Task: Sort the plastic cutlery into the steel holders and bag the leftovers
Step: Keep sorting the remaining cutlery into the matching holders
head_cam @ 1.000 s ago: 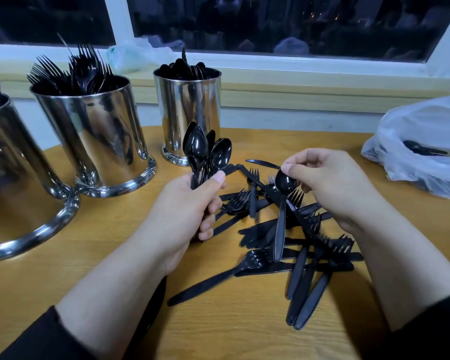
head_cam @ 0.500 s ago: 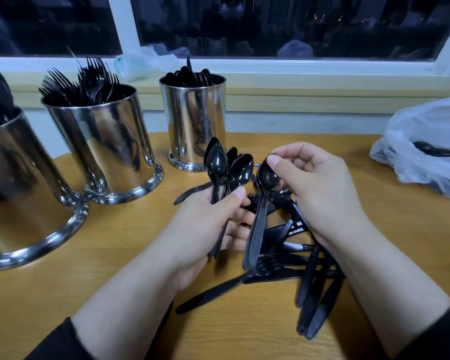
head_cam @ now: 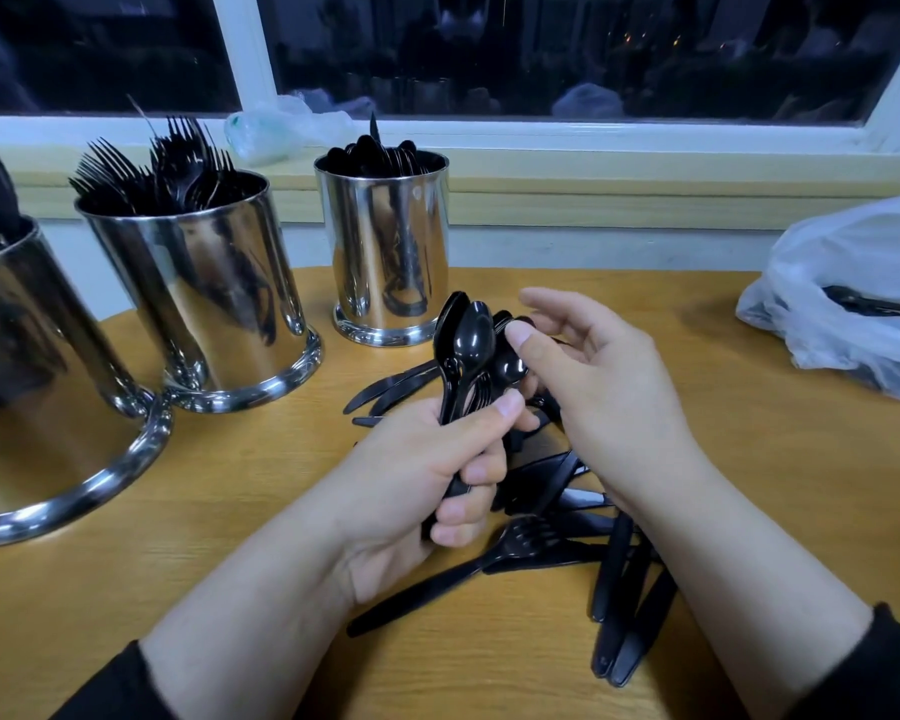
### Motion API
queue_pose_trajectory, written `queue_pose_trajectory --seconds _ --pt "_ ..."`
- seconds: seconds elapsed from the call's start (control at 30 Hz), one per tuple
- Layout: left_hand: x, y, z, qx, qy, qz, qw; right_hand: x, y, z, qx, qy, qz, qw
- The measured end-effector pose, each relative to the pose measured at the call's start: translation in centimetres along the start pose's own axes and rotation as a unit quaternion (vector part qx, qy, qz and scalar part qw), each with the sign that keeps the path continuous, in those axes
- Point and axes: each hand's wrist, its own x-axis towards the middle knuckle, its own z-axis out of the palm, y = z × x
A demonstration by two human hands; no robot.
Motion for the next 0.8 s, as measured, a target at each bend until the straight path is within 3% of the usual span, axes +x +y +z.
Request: queue_pose_trajectory --seconds 0.13,0.8 --pt "0.0 0.2 -0.1 -0.005 0.002 -0.006 1.0 -0.3 0.0 0.0 0.031 -0.069 0.025 0.997" --pt "2.0 -0.7 -0.8 0.071 0.094 0.044 0.992 -0.2 -0.5 0.3 -0.016 -0.031 0.019 0.999"
